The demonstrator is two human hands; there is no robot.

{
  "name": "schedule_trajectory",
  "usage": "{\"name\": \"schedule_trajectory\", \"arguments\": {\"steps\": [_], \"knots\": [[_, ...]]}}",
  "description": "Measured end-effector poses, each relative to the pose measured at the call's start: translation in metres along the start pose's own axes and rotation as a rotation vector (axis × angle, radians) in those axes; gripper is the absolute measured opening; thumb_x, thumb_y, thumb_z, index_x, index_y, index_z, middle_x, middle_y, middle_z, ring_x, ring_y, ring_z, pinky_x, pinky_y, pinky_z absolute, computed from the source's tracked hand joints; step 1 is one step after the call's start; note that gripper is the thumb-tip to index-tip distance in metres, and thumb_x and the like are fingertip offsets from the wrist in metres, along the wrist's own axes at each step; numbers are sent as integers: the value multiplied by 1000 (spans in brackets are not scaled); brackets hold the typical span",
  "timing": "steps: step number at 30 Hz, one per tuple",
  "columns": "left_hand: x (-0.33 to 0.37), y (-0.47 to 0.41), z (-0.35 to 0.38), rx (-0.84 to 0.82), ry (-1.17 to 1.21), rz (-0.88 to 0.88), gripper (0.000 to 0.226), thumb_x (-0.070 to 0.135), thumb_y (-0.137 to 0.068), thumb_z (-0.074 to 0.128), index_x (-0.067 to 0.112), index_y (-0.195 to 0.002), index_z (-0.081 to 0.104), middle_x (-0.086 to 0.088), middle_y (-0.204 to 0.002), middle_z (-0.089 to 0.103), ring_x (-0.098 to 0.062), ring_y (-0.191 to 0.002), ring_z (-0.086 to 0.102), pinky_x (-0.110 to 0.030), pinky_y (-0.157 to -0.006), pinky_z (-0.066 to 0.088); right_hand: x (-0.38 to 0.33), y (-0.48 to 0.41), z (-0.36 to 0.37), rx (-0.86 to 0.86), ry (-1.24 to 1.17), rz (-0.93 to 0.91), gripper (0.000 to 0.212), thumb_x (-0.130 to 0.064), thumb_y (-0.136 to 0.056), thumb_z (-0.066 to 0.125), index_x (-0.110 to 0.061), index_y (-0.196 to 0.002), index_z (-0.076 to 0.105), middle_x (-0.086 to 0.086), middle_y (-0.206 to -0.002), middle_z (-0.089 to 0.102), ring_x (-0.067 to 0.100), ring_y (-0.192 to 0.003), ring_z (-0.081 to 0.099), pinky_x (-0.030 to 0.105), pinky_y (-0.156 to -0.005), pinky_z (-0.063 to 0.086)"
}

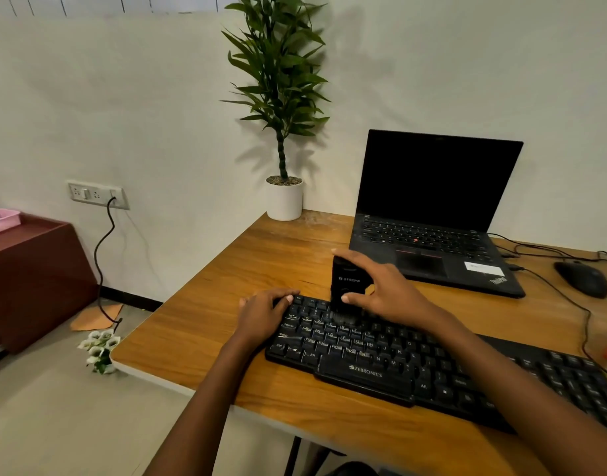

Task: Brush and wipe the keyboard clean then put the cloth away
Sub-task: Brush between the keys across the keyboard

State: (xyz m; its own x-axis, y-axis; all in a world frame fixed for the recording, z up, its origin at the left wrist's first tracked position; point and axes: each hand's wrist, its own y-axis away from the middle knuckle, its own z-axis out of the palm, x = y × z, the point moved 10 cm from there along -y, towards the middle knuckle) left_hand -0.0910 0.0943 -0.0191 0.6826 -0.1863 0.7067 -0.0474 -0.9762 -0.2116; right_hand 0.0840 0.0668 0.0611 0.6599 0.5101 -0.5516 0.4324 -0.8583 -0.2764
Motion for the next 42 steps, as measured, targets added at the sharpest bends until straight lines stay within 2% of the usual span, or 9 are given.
{"name": "schedule_trajectory", "arguments": {"steps": [3, 5, 8, 13, 20, 27, 32, 37, 42], "knots": [[1, 0, 0, -3, 8, -3, 29, 30, -98, 45, 30, -123, 60, 5, -135, 55, -16, -127, 44, -28, -99, 11, 14, 4, -9, -62, -7, 44, 74, -12, -80, 71, -38, -138, 32, 2, -124, 55, -11, -74, 58, 11, -64, 46], [1, 0, 0, 3, 20, -5, 28, 29, -98, 46, 29, -122, 60, 4, -134, 56, -16, -127, 45, -30, -101, 11, 19, 0, -19, -123, 87, 63, 75, -14, -78, 73, -37, -138, 35, 0, -133, 51, 5, -101, 56, 21, -84, 47], [0, -1, -1, 10, 8, -5, 28, 29, -98, 46, 30, -122, 61, 5, -133, 56, -16, -126, 45, -33, -104, 12, 1, -2, -17, -89, 85, 30, 75, -19, -79, 72, -40, -138, 32, -1, -136, 50, 8, -94, 57, 27, -86, 46], [0, -1, 0, 11, -7, 10, 28, 29, -98, 46, 31, -122, 61, 5, -133, 57, -15, -125, 46, -33, -102, 13, 2, 11, -6, -57, 12, 3, 74, -12, -83, 68, -43, -137, 29, 7, -129, 55, -7, -56, 58, 12, -55, 46], [-3, -3, 2, 7, -17, 8, 29, 30, -98, 46, 30, -123, 60, 4, -133, 57, -17, -125, 46, -36, -105, 12, 23, 38, -34, -180, 103, 72, 74, -10, -80, 70, -51, -127, 30, -10, -126, 49, -11, -74, 57, 8, -65, 44], [-3, -2, 1, 3, 1, -3, 28, 30, -98, 46, 30, -122, 61, 4, -133, 56, -18, -127, 46, -44, -110, 7, 41, 36, -47, -320, 229, 213, 74, -10, -78, 71, -37, -136, 35, -6, -120, 44, 15, -109, 46, 25, -83, 46], [-3, -2, 1, 4, -8, -12, 29, 30, -98, 46, 30, -122, 60, 5, -135, 55, -17, -128, 44, -46, -111, 6, 14, 26, -34, -125, 121, 61, 74, -15, -79, 72, -49, -131, 31, -10, -129, 49, 14, -95, 60, 22, -82, 48], [-4, -2, 1, 3, -14, -9, 28, 30, -98, 46, 31, -122, 60, 6, -134, 55, -16, -127, 44, -42, -110, 8, 36, 22, -37, -290, 216, 194, 74, -10, -77, 71, -40, -134, 35, -4, -123, 47, 18, -108, 50, 32, -84, 52], [-2, -3, 1, -5, -29, 1, 28, 31, -98, 45, 33, -122, 60, 7, -133, 56, -15, -126, 45, -37, -105, 12, -21, -9, -37, 29, -27, 22, 73, -13, -78, 72, -38, -135, 34, -7, -121, 48, 14, -108, 49, 33, -91, 47]]}}
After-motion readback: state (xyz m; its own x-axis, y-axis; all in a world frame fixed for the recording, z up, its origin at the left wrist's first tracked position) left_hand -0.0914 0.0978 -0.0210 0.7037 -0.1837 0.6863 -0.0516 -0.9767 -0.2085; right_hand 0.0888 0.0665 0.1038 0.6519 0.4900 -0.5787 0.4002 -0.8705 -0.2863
